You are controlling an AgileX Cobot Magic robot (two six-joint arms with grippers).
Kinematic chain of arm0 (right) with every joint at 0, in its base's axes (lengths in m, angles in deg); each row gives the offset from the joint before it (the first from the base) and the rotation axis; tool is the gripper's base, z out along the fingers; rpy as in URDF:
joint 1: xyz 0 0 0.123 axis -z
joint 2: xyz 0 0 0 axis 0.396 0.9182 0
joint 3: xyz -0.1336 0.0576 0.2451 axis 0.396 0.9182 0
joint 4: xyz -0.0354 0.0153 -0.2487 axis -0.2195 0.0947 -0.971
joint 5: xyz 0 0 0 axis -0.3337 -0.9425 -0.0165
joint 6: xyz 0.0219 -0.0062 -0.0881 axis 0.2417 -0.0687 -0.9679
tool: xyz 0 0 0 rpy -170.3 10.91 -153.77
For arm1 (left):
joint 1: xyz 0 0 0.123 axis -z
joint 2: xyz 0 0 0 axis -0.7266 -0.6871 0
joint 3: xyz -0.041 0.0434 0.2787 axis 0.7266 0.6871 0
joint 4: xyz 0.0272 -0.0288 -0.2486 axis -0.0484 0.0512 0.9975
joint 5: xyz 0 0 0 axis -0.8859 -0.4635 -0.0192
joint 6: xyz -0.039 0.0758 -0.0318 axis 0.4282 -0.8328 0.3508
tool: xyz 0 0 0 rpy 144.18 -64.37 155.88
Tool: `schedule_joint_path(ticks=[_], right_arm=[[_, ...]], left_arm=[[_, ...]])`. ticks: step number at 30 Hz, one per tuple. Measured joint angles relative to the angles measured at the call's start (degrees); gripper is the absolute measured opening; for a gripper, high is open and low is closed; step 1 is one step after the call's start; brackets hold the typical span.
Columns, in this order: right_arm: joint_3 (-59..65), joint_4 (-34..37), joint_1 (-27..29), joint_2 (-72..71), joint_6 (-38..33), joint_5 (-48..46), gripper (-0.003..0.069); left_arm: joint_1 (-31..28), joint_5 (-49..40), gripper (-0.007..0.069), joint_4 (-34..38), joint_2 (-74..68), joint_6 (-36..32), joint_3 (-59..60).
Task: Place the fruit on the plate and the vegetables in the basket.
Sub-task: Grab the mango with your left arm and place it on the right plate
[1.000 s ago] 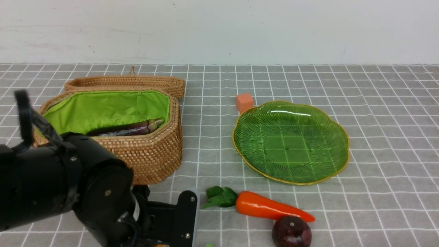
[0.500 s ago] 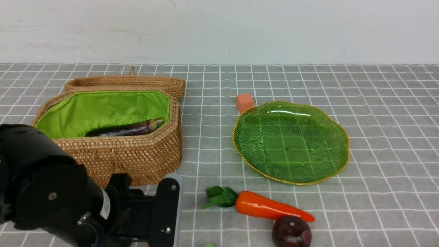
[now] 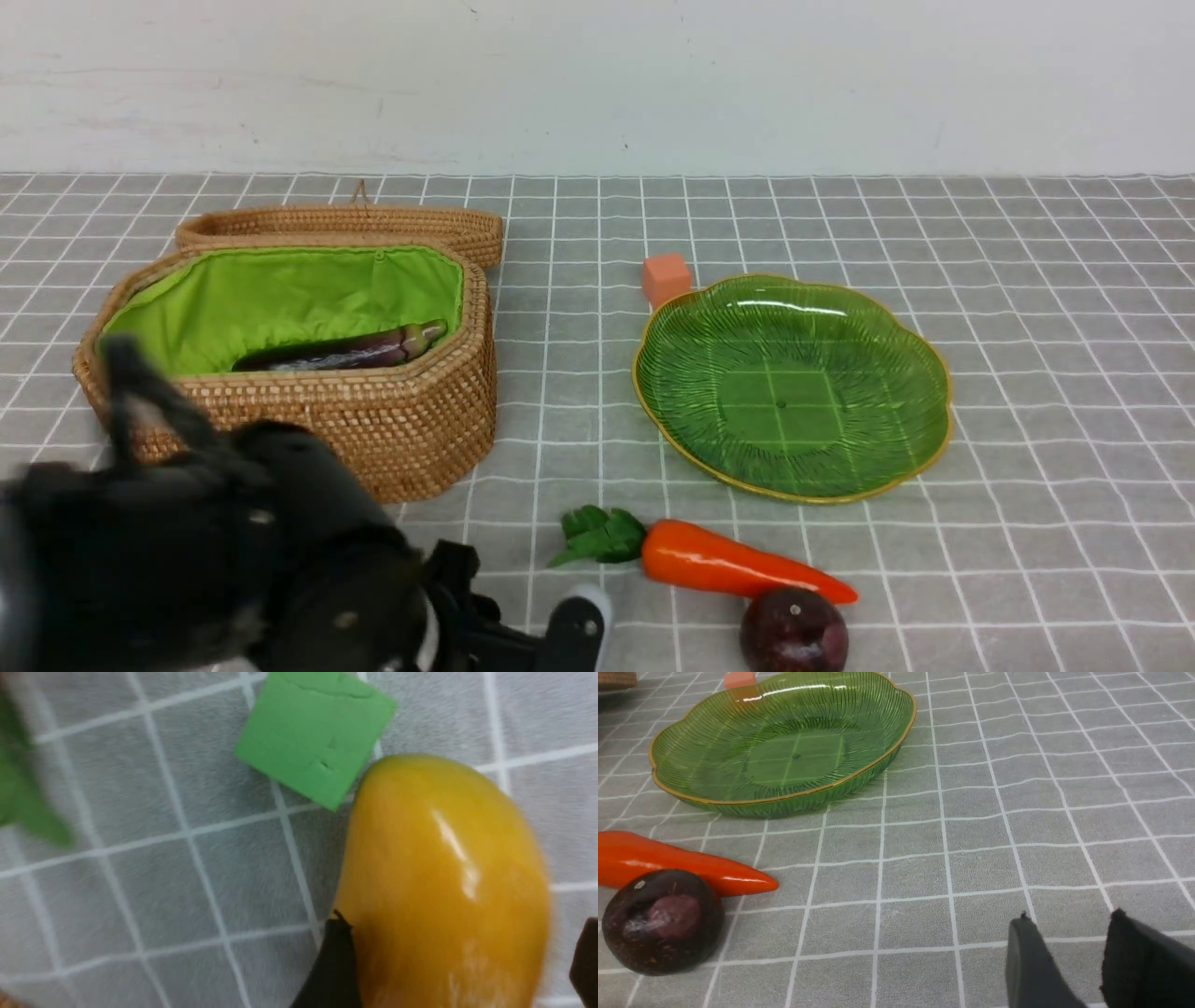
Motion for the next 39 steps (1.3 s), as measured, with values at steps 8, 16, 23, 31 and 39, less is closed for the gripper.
schedule_joint_path(ticks=[8,16,23,31,39], right_arm=[[0.00,0.00,0.00,0.00,0.00,0.00,0.0241],[0.00,0.00,0.00,0.00,0.00,0.00,0.0241],[0.00,-0.07,0.00,0.00,0.00,0.00,0.0241],[0.00,-0.07,0.00,0.00,0.00,0.00,0.0241],[0.00,-0.07,0.00,0.00,0.00,0.00,0.0241]], left_arm=[[0.00,-2.62,0.0552,-1.88,-4.34,4.65,-2.83],[-1.67,-19.05,0.0552,-1.41,-0.79,7.45,-14.63],[-13.32,-17.51,0.0552,20.05,-0.77,5.72,-27.76],[-14.19,14.43,0.0552,65.23,-10.49,-3.13,-35.53],[-6.74,38.77,0.0552,100.41,-28.48,-46.66,-43.59]])
